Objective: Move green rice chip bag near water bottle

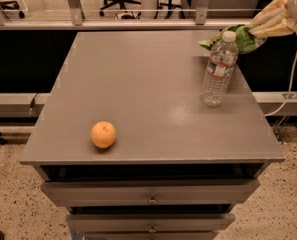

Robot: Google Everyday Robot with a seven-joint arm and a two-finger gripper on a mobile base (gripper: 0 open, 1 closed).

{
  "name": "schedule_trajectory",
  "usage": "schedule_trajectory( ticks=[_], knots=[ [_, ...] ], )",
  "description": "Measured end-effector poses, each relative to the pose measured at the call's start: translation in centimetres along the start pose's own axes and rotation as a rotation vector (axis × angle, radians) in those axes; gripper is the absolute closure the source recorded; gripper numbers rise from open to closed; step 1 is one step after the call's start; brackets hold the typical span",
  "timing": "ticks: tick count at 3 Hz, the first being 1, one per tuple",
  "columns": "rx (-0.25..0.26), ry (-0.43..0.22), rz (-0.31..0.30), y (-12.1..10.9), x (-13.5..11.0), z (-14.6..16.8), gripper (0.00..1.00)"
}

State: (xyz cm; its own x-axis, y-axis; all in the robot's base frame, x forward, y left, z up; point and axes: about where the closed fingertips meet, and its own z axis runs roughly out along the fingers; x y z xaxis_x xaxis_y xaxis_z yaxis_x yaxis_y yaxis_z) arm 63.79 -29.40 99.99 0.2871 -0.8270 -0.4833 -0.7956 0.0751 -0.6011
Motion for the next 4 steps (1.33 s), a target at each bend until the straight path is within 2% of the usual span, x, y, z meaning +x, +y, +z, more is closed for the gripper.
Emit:
schedule_trajectory(
  ticks=[1, 2, 3, 4],
  knots=[
    [0.001, 0.028, 0.003, -0.1, 0.4, 1.8, 1.0],
    [-0.001, 0.071, -0.013, 0.9, 1.2, 4.8, 1.0],
    [-0.018, 0.09, -0.042, 3.1, 1.6, 7.2, 1.0],
    [-0.028, 0.092, -0.057, 4.0, 1.8, 7.8, 1.0]
  ],
)
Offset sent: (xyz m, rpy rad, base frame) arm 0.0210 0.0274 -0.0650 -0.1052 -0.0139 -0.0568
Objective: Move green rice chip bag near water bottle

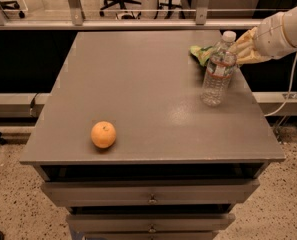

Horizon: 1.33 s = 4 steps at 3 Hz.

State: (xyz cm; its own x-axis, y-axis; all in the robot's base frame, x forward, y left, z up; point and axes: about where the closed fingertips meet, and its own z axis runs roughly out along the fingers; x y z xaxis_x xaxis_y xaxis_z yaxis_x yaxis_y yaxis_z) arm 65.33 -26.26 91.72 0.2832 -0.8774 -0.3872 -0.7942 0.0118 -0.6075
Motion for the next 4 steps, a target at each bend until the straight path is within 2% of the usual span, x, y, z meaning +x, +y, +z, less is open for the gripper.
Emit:
schedule_trajectory(
  ticks=[1, 2, 3, 4],
  knots=[
    [-0.018, 0.001, -0.002, 1.2, 0.4, -0.3, 1.0],
    [-0.054, -0.011, 0.001, 2.8, 0.6, -0.5, 0.86],
    [-0.114, -0.051, 0.005, 5.3, 0.0, -0.2, 0.48],
    [-0.135, -0.068, 0.007, 6.1, -0.3, 0.1, 0.24]
  ],
)
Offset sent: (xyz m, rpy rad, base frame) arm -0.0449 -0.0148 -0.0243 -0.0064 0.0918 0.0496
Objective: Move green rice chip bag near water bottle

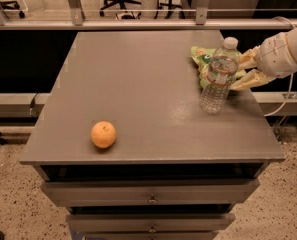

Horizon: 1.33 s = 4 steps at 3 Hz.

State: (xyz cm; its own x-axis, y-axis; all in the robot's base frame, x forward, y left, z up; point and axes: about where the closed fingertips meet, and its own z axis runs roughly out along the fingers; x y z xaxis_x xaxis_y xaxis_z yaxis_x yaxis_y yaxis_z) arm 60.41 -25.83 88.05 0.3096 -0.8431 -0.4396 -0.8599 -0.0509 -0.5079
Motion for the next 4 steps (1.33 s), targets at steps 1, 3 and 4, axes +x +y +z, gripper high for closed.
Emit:
schedule_trajectory(
  ticks=[1, 3, 4],
  knots=[
    [-0.012, -0.011, -0.001, 0.4, -0.3, 0.4, 0.02],
    [-0.03, 0.004, -0.029, -0.2, 0.3, -0.1, 0.0],
    [-0.035, 0.009, -0.009, -1.2, 1.8, -2.3, 0.0]
  ],
)
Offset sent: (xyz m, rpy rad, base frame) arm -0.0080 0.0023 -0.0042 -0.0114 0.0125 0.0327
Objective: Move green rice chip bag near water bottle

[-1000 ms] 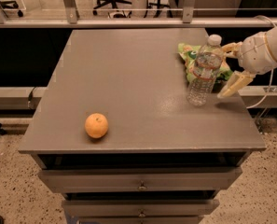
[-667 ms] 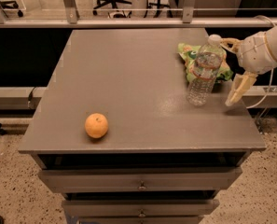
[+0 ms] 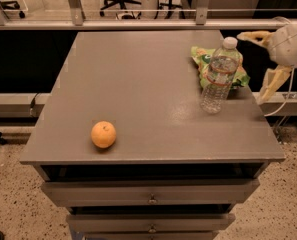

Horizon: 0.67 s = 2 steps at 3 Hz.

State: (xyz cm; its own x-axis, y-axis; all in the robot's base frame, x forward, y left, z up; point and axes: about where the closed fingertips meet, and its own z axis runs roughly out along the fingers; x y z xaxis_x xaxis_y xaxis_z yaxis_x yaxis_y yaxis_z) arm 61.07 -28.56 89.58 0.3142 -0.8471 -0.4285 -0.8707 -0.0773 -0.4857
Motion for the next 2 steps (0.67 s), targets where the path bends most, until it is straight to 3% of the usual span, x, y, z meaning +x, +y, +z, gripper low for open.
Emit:
schedule_trajectory(
  ticks=[2],
  knots=[
    [0.173, 0.005, 0.04, -2.4, 0.1, -11.6, 0.0]
  ],
)
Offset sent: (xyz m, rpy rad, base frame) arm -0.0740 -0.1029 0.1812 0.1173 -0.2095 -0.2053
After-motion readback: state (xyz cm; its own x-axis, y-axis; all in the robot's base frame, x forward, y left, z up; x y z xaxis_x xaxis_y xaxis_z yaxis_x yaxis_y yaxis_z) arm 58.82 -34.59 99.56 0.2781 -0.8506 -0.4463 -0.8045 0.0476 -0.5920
